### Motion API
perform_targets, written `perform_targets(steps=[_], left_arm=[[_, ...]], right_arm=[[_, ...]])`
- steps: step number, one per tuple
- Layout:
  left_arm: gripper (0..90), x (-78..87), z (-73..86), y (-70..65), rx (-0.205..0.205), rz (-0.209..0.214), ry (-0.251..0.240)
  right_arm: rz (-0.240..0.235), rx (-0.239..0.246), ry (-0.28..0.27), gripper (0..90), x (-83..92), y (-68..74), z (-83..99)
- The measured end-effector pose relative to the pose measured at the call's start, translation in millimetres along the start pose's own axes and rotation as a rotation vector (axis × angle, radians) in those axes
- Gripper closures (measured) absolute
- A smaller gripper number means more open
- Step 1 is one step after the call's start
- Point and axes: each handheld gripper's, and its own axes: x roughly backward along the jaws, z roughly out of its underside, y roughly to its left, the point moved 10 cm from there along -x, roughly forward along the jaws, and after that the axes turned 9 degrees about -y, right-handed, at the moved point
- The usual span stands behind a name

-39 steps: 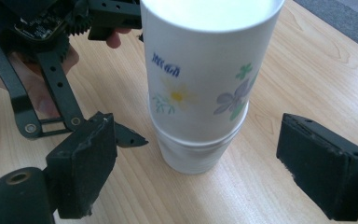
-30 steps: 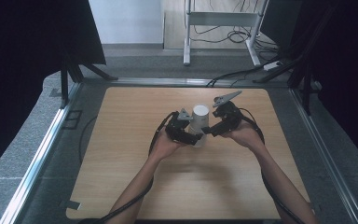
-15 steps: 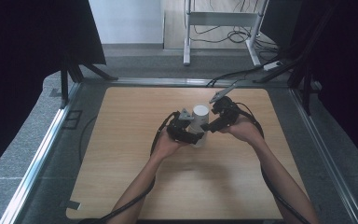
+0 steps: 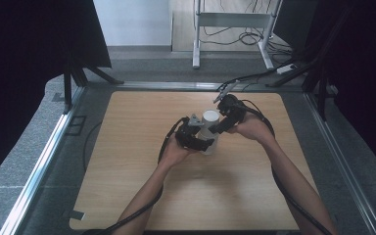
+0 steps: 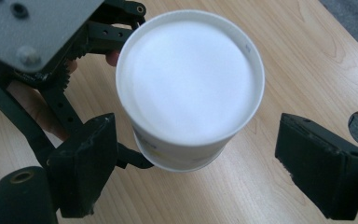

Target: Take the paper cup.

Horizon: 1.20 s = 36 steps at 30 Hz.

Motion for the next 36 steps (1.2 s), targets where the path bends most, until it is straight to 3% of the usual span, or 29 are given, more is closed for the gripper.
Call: perform_targets(steps=[13,36], left_arm=[[21.5,0.3,0.1,-0.5,-0.002,-0.004,0.002],[21.7,0.7,0.4,-1.1,-0.003,-0.009,0.01]], right_arm=[[-0.017,0.046,0.124,16.4,-0.2,1.7,-18.3],[-0.036,0.055,0.237,32.6,3.4,2.4,-38.3]])
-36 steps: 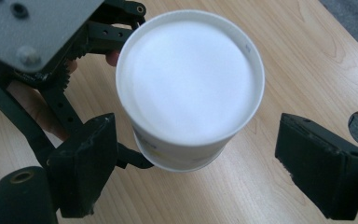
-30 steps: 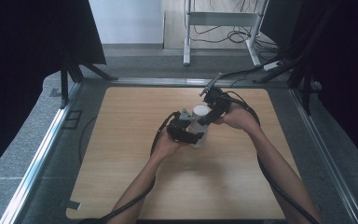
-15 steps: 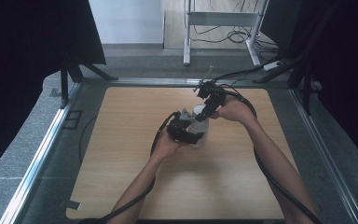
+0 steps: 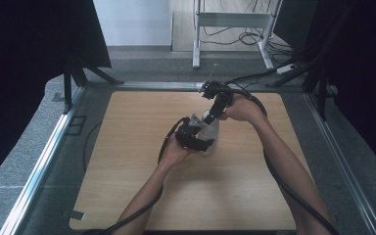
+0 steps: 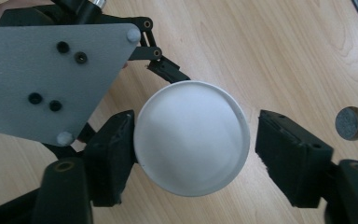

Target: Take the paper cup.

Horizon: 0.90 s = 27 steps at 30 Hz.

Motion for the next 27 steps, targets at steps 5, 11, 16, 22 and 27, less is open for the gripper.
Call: perform_targets(steps=[5,11,16,22,27], left_arm=[[21.7,0.2,0.1,-0.2,-0.002,0.001,0.003],[21.7,0.3,0.3,-0.3,-0.004,0.001,0.003],[21.6,0.4,0.5,-0.4,-0.003,0.001,0.001],[21.3,-0.4,0.5,0.1,-0.007,-0.003,-0.009],[21.0,-0.8,0.6,0.3,-0.009,-0.005,-0.014]], right_arm=[[-0.009,-0.004,0.036,35.9,0.9,2.1,-0.9],[-0.01,-0.005,0.052,36.5,4.4,2.4,-2.0],[-0.016,-0.006,0.046,36.7,12.5,1.7,-4.1],[-0.007,-0.01,0.049,36.7,20.2,1.9,-5.9],[0.004,-0.009,0.034,36.7,27.2,1.3,-9.3]])
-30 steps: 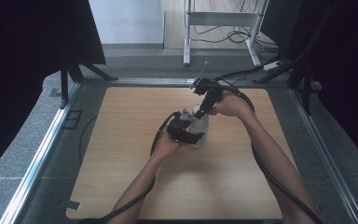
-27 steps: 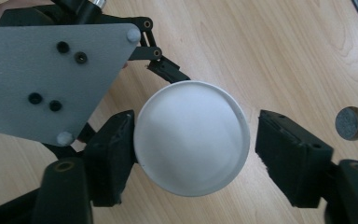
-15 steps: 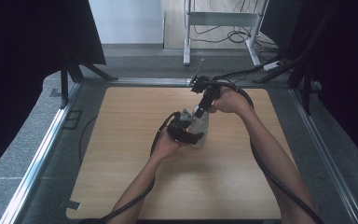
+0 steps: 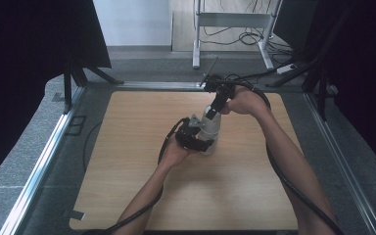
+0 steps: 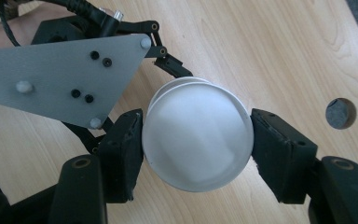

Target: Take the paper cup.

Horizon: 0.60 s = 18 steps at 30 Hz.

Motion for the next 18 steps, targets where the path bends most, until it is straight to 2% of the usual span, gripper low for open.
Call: perform_targets(steps=[9,13,18], left_arm=[[20.1,0.0,0.0,0.3,0.0,0.001,0.0],[14.6,1.2,-0.2,1.1,0.009,0.007,0.003],[13.7,5.4,-1.6,-0.1,0.002,0.018,0.007]], right_arm=[[0.008,0.019,-0.017,36.8,15.1,1.5,-4.2],[0.009,0.021,-0.035,36.8,23.0,3.9,-5.9],[0.013,0.03,-0.048,36.8,29.7,6.2,-7.3]])
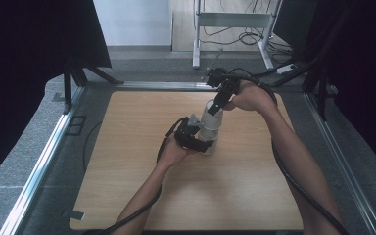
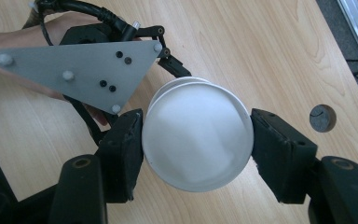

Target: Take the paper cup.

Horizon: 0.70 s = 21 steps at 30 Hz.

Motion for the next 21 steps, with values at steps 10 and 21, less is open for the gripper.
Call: perform_targets(steps=[10,21], left_arm=[[7.8,11.7,-3.3,-3.6,-0.007,0.015,0.003],[6.7,21.8,-4.3,-8.2,-0.021,0.026,0.006]], right_arm=[[0.012,0.02,-0.031,36.9,14.8,5.9,-2.5],[0.026,0.024,-0.047,36.9,33.8,10.2,3.5]])
